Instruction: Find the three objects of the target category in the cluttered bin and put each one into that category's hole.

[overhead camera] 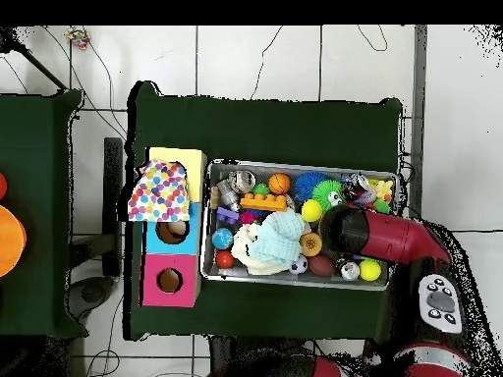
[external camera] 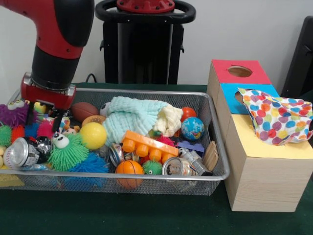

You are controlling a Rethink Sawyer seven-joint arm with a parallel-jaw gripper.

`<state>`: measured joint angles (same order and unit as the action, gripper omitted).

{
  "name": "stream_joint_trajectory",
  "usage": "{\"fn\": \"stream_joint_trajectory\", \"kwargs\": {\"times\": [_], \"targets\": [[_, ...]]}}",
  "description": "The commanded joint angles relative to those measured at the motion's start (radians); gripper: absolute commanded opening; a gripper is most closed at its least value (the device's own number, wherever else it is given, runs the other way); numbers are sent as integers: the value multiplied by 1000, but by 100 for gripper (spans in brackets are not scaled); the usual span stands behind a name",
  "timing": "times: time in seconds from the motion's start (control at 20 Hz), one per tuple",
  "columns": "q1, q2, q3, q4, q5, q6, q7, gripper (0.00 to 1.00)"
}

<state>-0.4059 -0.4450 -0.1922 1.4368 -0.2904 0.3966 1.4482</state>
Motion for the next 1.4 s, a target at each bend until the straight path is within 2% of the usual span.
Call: {"fn": "stream_joint_trajectory", "kwargs": {"times": [0.05,0.35,0.55,0.75,0.95,1.1,1.3,1.4], "targets": [[-14,109,66,-126,37,89,114,100],[11,179,22,-149,12,-44,179,100],[10,208,22,-137,2,-112,191,100],[30,213,-11,-96,-11,-198,224,100],[52,186,-46,-16,-17,-289,256,100],[33,148,-28,53,-25,-317,232,100],[12,82,-2,114,-19,-299,191,100],[15,59,0,121,-11,-280,177,100]]}}
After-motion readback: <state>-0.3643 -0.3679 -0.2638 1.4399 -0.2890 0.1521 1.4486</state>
